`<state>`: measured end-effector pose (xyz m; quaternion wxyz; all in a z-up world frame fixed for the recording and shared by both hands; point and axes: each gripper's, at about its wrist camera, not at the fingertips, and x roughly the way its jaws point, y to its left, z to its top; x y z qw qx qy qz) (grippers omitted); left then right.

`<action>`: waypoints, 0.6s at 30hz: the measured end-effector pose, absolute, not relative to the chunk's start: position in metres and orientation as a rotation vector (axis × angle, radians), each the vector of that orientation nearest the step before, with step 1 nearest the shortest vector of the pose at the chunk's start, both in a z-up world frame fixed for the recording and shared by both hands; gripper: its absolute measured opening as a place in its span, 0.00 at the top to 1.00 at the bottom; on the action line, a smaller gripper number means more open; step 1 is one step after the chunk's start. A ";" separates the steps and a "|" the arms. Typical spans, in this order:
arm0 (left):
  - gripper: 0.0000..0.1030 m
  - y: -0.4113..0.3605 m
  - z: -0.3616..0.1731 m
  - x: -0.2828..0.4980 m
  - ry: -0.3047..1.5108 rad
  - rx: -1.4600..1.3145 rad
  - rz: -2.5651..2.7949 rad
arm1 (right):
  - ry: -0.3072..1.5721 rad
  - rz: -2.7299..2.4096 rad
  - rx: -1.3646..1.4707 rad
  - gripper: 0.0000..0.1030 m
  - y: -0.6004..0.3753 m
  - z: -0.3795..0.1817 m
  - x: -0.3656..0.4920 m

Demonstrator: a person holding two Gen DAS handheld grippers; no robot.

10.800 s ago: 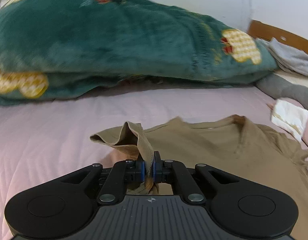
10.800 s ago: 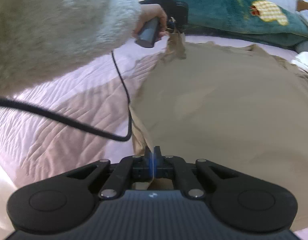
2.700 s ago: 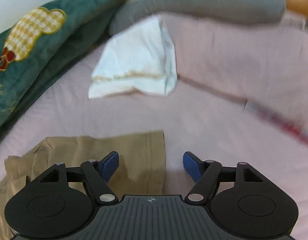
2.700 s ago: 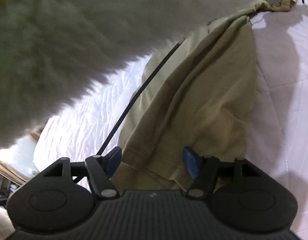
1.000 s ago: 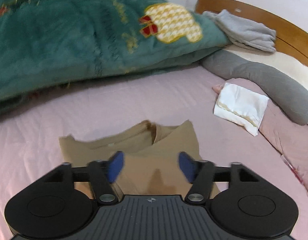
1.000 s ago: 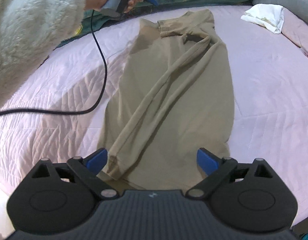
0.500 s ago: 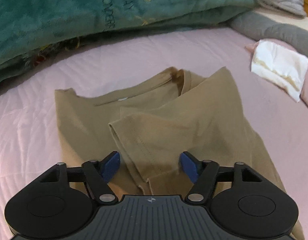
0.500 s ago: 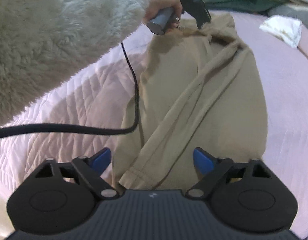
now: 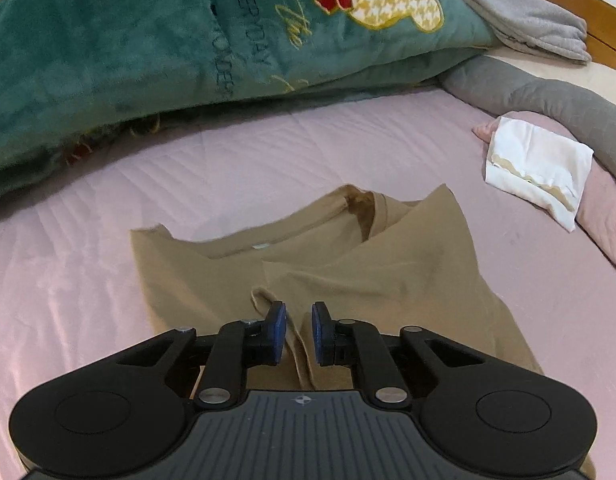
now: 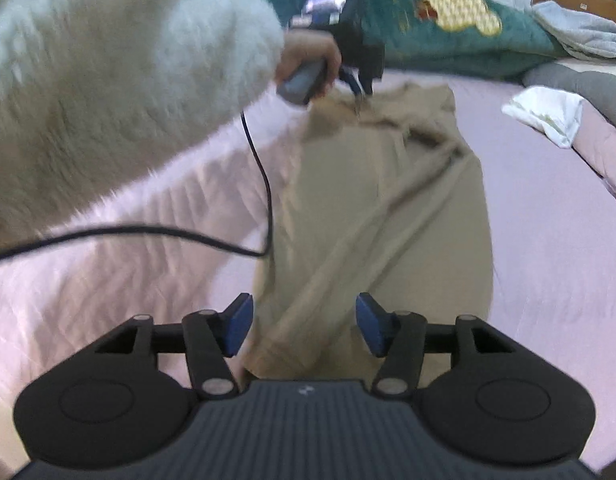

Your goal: Fold clothes

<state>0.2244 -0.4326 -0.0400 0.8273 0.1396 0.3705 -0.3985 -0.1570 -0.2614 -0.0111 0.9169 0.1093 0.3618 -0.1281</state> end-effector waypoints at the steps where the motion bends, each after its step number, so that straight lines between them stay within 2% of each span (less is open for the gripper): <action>1: 0.86 -0.430 -0.038 0.226 0.791 0.295 -0.855 | 0.728 -0.251 0.251 0.44 -0.263 -0.010 -0.157; 5: 0.86 -0.422 -0.032 0.226 0.801 0.302 -0.889 | 0.737 -0.243 0.354 0.44 -0.279 -0.018 -0.146; 9: 0.78 -0.414 -0.032 0.233 0.860 0.211 -0.918 | 0.774 -0.257 0.449 0.44 -0.294 -0.036 -0.134; 15: 0.60 -0.420 -0.060 0.236 0.977 0.116 -0.899 | 0.775 -0.195 0.643 0.49 -0.318 -0.053 -0.142; 18: 0.48 -0.430 -0.072 0.230 0.982 0.144 -0.889 | 0.754 -0.148 0.793 0.49 -0.338 -0.060 -0.154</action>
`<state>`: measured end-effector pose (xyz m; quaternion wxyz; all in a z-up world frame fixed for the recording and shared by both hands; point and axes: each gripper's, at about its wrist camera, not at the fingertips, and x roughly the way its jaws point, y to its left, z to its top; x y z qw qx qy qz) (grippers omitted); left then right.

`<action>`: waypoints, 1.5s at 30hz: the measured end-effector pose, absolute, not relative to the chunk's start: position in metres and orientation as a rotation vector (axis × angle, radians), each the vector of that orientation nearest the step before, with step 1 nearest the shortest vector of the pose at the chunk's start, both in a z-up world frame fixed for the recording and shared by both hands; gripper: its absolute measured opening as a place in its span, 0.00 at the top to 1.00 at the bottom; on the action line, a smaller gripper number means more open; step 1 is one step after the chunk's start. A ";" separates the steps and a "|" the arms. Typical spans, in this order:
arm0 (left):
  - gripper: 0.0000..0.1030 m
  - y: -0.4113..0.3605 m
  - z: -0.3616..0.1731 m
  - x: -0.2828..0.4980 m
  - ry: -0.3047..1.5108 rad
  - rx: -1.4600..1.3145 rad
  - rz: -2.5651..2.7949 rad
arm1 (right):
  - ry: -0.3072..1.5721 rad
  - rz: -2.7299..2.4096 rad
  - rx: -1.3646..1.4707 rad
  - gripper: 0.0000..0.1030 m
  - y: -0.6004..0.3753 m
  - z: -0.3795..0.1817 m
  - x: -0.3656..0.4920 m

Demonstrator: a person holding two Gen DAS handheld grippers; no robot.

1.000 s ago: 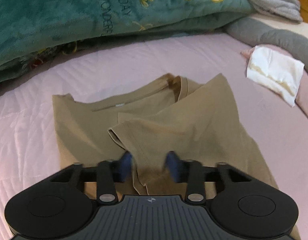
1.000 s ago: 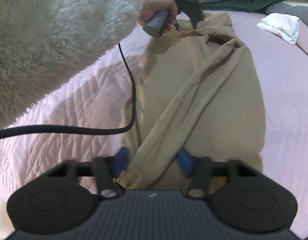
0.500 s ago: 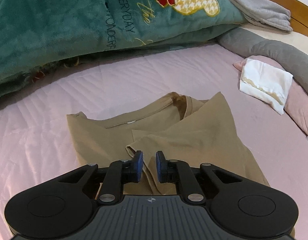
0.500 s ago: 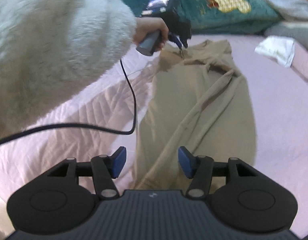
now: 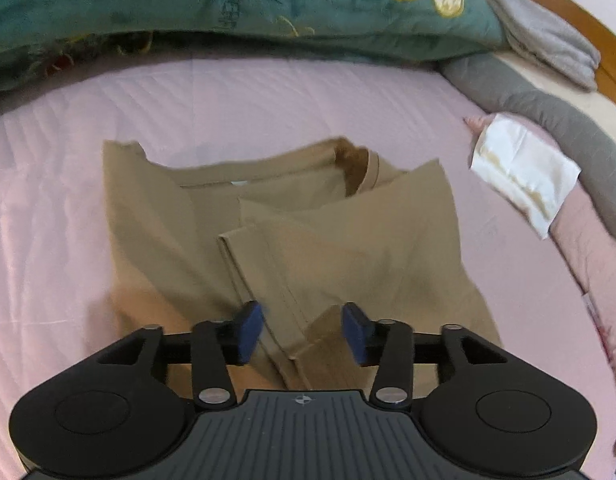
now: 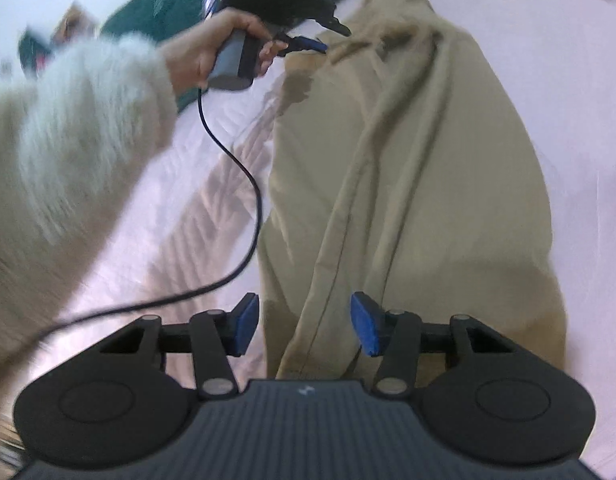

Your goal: Fold clothes

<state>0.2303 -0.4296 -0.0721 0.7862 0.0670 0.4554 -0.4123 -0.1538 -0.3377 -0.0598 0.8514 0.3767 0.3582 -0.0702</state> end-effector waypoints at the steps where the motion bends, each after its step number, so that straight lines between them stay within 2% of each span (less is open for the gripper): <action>1: 0.44 -0.433 -0.073 0.227 0.970 0.157 -0.886 | 0.745 -0.133 0.845 0.49 -0.345 -0.062 -0.158; 3: 0.39 -0.439 -0.074 0.221 0.951 0.197 -0.881 | 0.733 -0.170 0.854 0.48 -0.350 -0.062 -0.162; 8: 0.40 -0.446 -0.075 0.209 0.904 0.260 -0.859 | 0.753 -0.224 0.672 0.48 -0.334 -0.048 -0.140; 10: 0.46 -0.443 -0.075 0.205 0.879 0.274 -0.859 | 0.786 -0.265 0.567 0.50 -0.322 -0.046 -0.129; 12: 0.54 -0.440 -0.075 0.204 0.859 0.288 -0.854 | 0.823 -0.310 0.464 0.72 -0.312 -0.045 -0.121; 15: 0.70 -0.436 -0.073 0.207 0.845 0.290 -0.845 | 0.885 -0.306 0.275 0.87 -0.295 -0.043 -0.120; 18: 0.84 -0.433 -0.070 0.213 0.834 0.291 -0.831 | 0.926 -0.251 0.187 0.95 -0.290 -0.041 -0.123; 24: 0.90 -0.419 -0.059 0.232 0.772 0.341 -0.729 | 0.931 0.020 0.312 0.97 -0.311 -0.023 -0.158; 26: 0.90 -0.401 -0.052 0.243 0.812 0.259 -0.712 | 0.930 0.041 0.385 0.91 -0.322 -0.020 -0.174; 28: 0.87 -0.379 -0.041 0.242 0.837 0.169 -0.742 | 0.945 -0.012 0.446 0.75 -0.334 -0.022 -0.189; 29: 0.87 -0.365 -0.033 0.234 0.855 0.135 -0.779 | 0.946 -0.049 0.465 0.58 -0.337 -0.025 -0.196; 30: 0.84 -0.353 -0.026 0.223 0.880 0.109 -0.826 | 0.948 -0.085 0.483 0.51 -0.339 -0.028 -0.203; 32: 0.72 -0.323 -0.008 0.180 0.910 0.094 -0.950 | 0.960 -0.136 0.453 0.51 -0.335 -0.031 -0.211; 34: 0.51 -0.289 0.008 0.130 0.893 0.101 -1.046 | 0.963 -0.171 0.321 0.51 -0.320 -0.030 -0.211; 36: 0.38 -0.250 0.012 0.078 0.889 0.133 -1.138 | 0.961 -0.184 0.186 0.48 -0.306 -0.028 -0.209; 41: 0.36 -0.198 -0.011 -0.036 0.927 0.204 -1.167 | 0.956 -0.176 0.062 0.44 -0.297 -0.034 -0.207; 45: 0.36 -0.179 -0.034 -0.097 0.854 0.238 -1.118 | 0.969 -0.201 0.085 0.42 -0.303 -0.045 -0.216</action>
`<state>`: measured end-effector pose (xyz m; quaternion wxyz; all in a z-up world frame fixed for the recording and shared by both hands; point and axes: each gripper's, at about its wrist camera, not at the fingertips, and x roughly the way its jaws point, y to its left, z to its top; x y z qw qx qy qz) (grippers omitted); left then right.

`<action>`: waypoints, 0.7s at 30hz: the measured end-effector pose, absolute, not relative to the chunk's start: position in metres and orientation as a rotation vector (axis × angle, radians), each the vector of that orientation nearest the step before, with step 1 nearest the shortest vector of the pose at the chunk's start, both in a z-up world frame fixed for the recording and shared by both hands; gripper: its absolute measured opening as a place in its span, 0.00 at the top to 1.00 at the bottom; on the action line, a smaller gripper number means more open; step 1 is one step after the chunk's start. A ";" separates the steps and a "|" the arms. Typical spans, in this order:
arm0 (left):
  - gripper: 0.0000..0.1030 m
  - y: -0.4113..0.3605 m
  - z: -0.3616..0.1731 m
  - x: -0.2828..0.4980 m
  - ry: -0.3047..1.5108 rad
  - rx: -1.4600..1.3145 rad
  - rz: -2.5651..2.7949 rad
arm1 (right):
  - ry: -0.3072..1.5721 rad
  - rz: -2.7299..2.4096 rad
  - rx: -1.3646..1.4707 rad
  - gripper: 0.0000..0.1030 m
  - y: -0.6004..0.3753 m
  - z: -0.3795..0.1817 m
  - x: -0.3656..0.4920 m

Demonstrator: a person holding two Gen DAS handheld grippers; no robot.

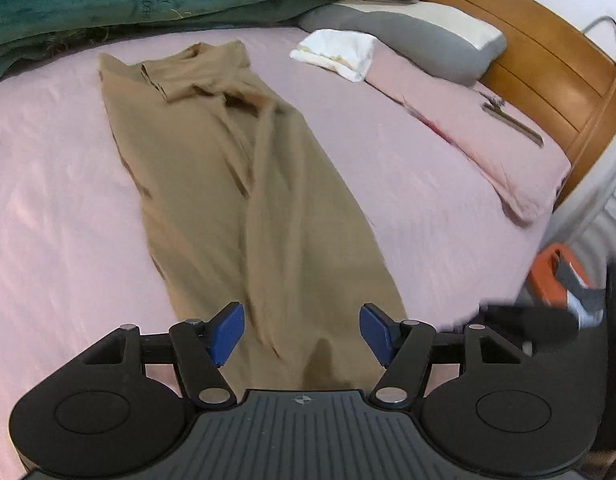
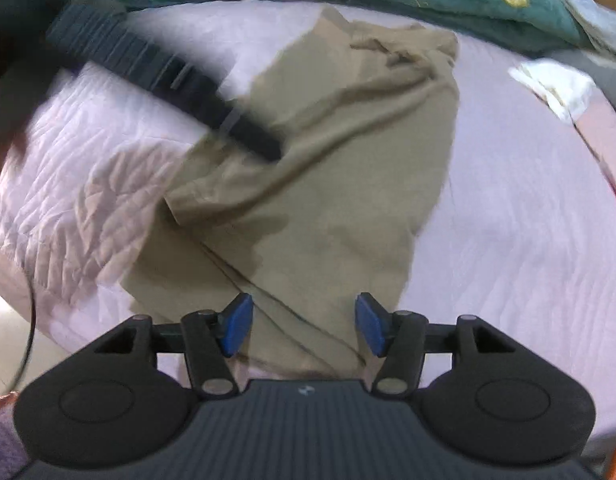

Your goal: Fold clothes

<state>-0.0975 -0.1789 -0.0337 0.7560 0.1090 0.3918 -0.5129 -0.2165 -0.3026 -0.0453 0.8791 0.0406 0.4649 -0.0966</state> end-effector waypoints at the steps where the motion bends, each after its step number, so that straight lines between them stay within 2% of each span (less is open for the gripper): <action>1: 0.36 -0.176 -0.038 -0.111 0.828 0.245 -1.117 | 0.967 -0.209 0.098 0.42 -0.306 -0.045 -0.223; 5: 0.36 -0.187 -0.050 -0.138 0.752 0.364 -1.043 | 0.956 -0.224 0.155 0.38 -0.321 -0.043 -0.249; 9: 0.39 -0.185 -0.056 -0.131 0.756 0.309 -0.898 | 0.914 -0.236 0.205 0.37 -0.337 -0.032 -0.269; 13: 0.39 -0.193 -0.071 -0.130 0.821 0.378 -0.905 | 0.832 -0.234 0.257 0.34 -0.350 -0.017 -0.274; 18: 0.40 -0.206 -0.067 -0.137 0.793 0.414 -0.931 | 0.802 -0.277 0.274 0.32 -0.368 -0.010 -0.267; 20: 0.50 -0.212 -0.065 -0.139 0.797 0.404 -0.946 | 0.782 -0.286 0.307 0.31 -0.375 -0.009 -0.267; 21: 0.59 -0.214 -0.068 -0.139 0.831 0.361 -0.950 | 0.772 -0.290 0.324 0.29 -0.379 -0.008 -0.267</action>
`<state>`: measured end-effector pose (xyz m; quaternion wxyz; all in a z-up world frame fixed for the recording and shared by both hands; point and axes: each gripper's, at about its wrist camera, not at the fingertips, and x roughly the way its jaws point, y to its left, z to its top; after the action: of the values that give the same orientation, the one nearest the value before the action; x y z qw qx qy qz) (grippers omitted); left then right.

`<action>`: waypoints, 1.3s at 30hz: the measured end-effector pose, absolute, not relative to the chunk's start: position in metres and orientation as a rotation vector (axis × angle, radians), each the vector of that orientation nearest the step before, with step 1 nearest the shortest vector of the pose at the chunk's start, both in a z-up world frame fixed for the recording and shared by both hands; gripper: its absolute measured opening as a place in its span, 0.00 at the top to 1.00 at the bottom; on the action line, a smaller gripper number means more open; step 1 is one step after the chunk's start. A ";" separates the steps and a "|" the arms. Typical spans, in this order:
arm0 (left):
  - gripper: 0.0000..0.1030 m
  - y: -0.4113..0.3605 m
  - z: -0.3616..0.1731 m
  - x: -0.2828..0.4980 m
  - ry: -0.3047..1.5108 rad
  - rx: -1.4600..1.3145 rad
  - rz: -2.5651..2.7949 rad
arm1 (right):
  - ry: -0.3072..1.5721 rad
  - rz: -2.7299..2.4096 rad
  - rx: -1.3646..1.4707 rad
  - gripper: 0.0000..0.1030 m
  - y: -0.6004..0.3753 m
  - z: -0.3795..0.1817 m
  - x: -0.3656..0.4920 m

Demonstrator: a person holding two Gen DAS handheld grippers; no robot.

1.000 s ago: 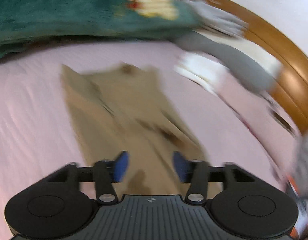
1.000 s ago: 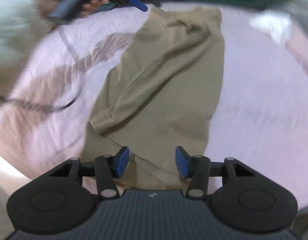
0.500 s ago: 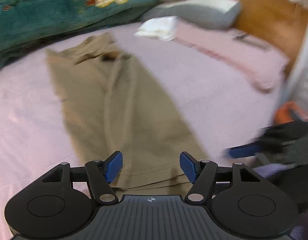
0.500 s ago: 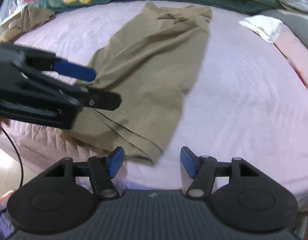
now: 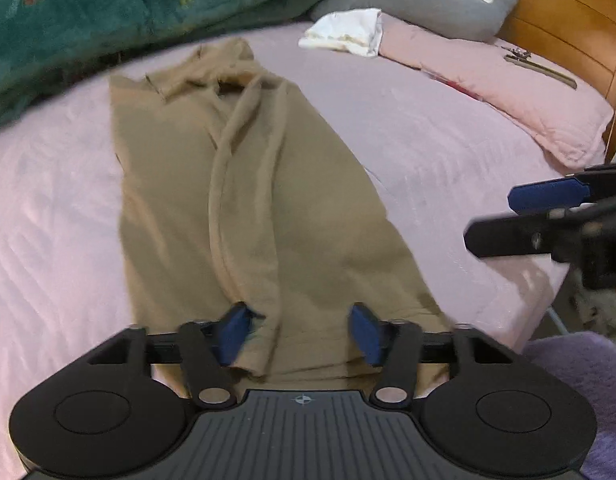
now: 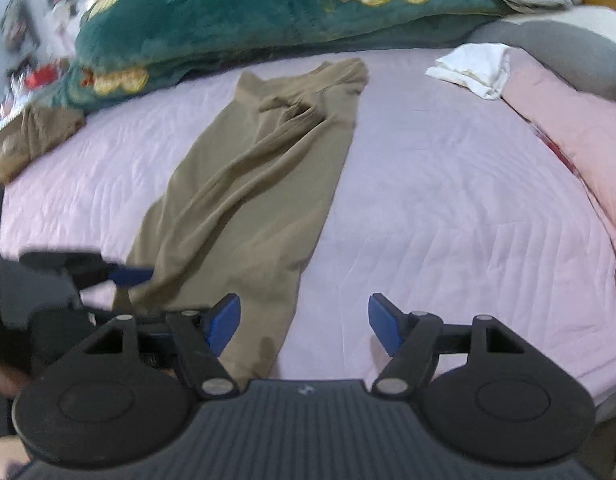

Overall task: Fold clothes
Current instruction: 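Straighten the folded T-shirt strip with the left gripper and release, then grasp the T-shirt hem with the right gripper and pull it straight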

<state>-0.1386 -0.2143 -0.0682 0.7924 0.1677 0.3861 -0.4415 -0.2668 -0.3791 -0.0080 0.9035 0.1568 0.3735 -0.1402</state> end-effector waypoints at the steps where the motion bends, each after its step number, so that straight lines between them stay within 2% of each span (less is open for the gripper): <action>1: 0.70 -0.210 -0.069 -0.138 0.851 0.309 -0.948 | 0.764 -0.289 0.350 0.28 -0.381 -0.008 -0.268; 3: 0.86 -0.197 -0.070 -0.135 0.899 0.201 -0.940 | 0.755 -0.273 0.403 0.26 -0.384 -0.010 -0.269; 6: 0.93 -0.181 -0.067 -0.131 0.971 0.051 -0.948 | 0.764 -0.268 0.431 0.22 -0.383 -0.016 -0.270; 12: 0.93 -0.155 -0.071 -0.155 1.031 -0.035 -1.052 | 0.768 -0.256 0.466 0.21 -0.382 -0.016 -0.276; 17: 0.90 -0.137 -0.076 -0.167 0.907 0.115 -0.937 | 0.712 -0.182 0.515 0.15 -0.376 -0.001 -0.263; 18: 0.85 -0.134 -0.073 -0.169 0.886 0.118 -0.934 | 0.714 -0.158 0.527 0.15 -0.372 0.001 -0.254; 20: 0.82 -0.128 -0.067 -0.172 0.849 0.125 -0.927 | 0.717 -0.103 0.527 0.16 -0.361 0.004 -0.233; 22: 0.80 -0.119 -0.070 -0.171 0.866 0.119 -0.914 | 0.743 -0.100 0.440 0.20 -0.340 0.003 -0.211; 24: 0.80 -0.108 -0.074 -0.169 0.888 0.108 -0.898 | 0.765 -0.093 0.380 0.39 -0.319 0.001 -0.199; 26: 0.80 -0.096 -0.079 -0.168 0.896 0.100 -0.886 | 0.814 -0.101 0.347 0.49 -0.298 -0.007 -0.190; 29: 0.78 -0.084 -0.085 -0.160 0.904 0.096 -0.887 | 0.908 -0.172 0.248 0.51 -0.279 -0.026 -0.177; 31: 0.70 -0.084 -0.088 -0.147 0.916 0.078 -0.895 | 0.952 -0.183 0.240 0.59 -0.275 -0.038 -0.172; 33: 0.64 -0.081 -0.091 -0.140 0.922 0.057 -0.894 | 0.973 -0.195 0.209 0.84 -0.272 -0.044 -0.171; 35: 0.63 -0.079 -0.093 -0.136 0.919 0.042 -0.898 | 0.981 -0.203 0.164 0.94 -0.270 -0.046 -0.173; 39: 0.61 -0.077 -0.096 -0.128 0.921 -0.006 -0.899 | 0.984 -0.203 -0.005 0.95 -0.262 -0.033 -0.183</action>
<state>-0.1281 -0.0773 -0.0956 0.8000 -0.0029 0.4293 -0.4191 -0.1834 -0.2623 -0.0331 0.8765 -0.0024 0.4715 -0.0973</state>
